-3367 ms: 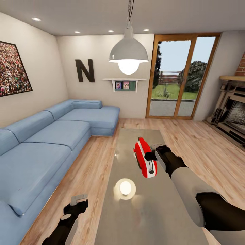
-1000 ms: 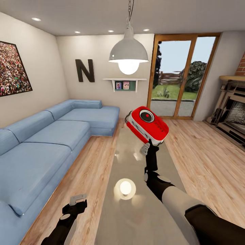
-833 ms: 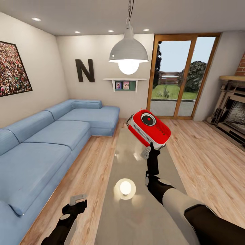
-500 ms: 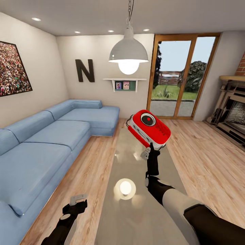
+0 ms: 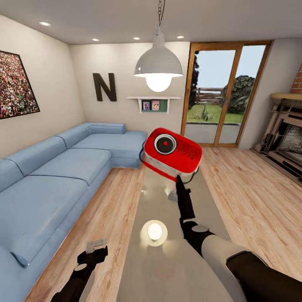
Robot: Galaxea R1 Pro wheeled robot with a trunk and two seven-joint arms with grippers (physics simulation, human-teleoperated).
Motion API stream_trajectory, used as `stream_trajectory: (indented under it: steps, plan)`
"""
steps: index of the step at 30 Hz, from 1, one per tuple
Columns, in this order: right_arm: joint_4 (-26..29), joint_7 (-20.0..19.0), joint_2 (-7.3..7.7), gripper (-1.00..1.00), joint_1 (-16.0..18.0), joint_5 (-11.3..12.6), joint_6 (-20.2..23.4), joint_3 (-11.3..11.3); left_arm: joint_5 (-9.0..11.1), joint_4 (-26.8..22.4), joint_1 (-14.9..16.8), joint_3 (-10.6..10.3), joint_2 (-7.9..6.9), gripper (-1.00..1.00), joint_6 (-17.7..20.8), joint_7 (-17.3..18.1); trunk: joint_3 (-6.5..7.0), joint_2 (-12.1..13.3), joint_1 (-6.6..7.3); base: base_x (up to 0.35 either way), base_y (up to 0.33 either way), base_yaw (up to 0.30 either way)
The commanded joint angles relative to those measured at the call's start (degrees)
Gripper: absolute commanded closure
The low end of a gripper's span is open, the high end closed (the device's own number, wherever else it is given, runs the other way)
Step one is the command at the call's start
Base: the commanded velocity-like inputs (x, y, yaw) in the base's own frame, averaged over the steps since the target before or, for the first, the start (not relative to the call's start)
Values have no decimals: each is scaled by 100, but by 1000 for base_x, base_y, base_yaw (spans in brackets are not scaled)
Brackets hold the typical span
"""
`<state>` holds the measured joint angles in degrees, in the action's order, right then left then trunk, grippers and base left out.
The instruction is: Turn on the radio receiver that's on the table in the living room.
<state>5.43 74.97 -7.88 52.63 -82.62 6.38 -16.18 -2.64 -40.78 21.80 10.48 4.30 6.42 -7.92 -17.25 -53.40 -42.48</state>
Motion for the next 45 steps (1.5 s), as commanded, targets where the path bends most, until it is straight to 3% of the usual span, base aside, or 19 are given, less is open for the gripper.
stream_trajectory:
  steps: [1,4,9,14,15,19,28,29,45]
  plan:
    - [-65,166,-3,100,2,-158,84,36,0,0,0,-1,0,-100,0,0,1,0,0,0,0,0]
    - [-176,534,-9,100,2,-493,270,36,0,0,0,-2,-2,-100,0,1,1,0,0,0,0,0]
    - [-564,1503,-4,100,2,-1235,1276,36,0,0,0,-2,-6,-100,0,1,1,0,0,0,0,0]
    - [-675,1503,-3,100,-53,-1556,1645,36,0,0,0,-2,-8,-100,9,3,1,0,0,0,0,0]
    - [-680,1503,-3,100,-99,-1678,1983,36,0,0,0,1,-8,-100,14,6,1,0,0,0,0,0]
    - [-649,1503,-3,100,-125,-1763,2356,36,9,-18,0,8,-4,-100,4,9,1,0,0,0,0,0]
    - [-657,1503,4,100,-136,-1775,2559,36,17,-31,0,0,30,-100,44,27,1,0,0,0,0,0]
    - [-657,1503,5,100,-137,-1775,2621,36,17,-29,0,-1,30,100,46,26,1,0,0,0,0,0]
    - [-691,1503,14,100,-156,-1735,2729,44,9,-61,0,-7,7,100,40,0,1,0,0,0,0,0]
